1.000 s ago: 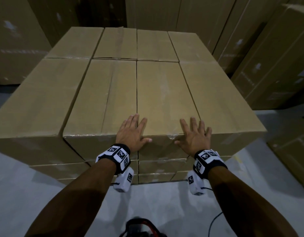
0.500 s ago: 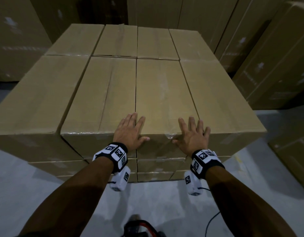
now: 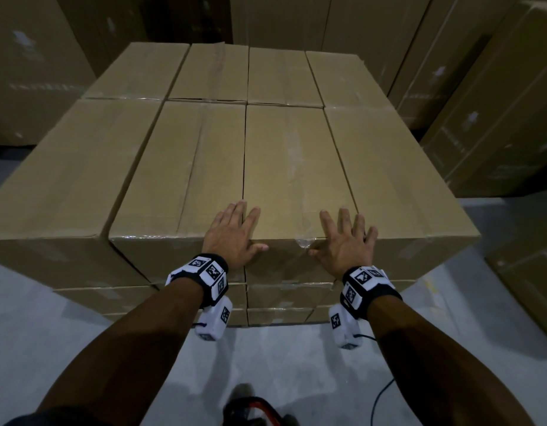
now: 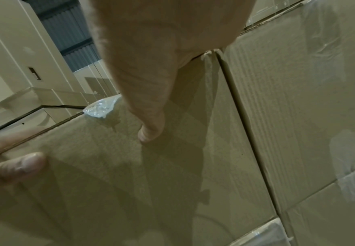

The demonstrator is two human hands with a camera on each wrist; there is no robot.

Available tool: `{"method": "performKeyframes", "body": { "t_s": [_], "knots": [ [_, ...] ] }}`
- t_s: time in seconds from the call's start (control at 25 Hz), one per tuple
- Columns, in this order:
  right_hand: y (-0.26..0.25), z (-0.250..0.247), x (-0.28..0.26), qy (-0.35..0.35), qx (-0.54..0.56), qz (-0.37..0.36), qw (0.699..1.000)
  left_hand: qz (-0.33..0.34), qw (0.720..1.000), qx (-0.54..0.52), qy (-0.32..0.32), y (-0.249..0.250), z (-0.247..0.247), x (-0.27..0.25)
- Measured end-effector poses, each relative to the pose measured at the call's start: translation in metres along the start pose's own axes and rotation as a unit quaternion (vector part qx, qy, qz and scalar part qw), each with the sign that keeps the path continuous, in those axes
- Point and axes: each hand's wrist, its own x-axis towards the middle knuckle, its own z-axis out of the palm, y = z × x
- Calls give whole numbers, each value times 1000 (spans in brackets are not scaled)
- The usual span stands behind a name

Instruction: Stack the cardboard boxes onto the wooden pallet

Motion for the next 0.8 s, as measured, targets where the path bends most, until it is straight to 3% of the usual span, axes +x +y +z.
{"method": "performKeyframes", "body": {
  "t_s": [0.44,0.64,0.8],
  "knots": [
    [-1,-5,2,-21,3,0,1000,-2,1000,5,-11,-1,-2,2],
    [2,-18,0,-75,29,-10,997,-17,998,-3,-68,1,-13,6],
    [11,-25,-17,-29,76,-46,996,-40,997,-58,-44,16,-22,-15]
  ]
}}
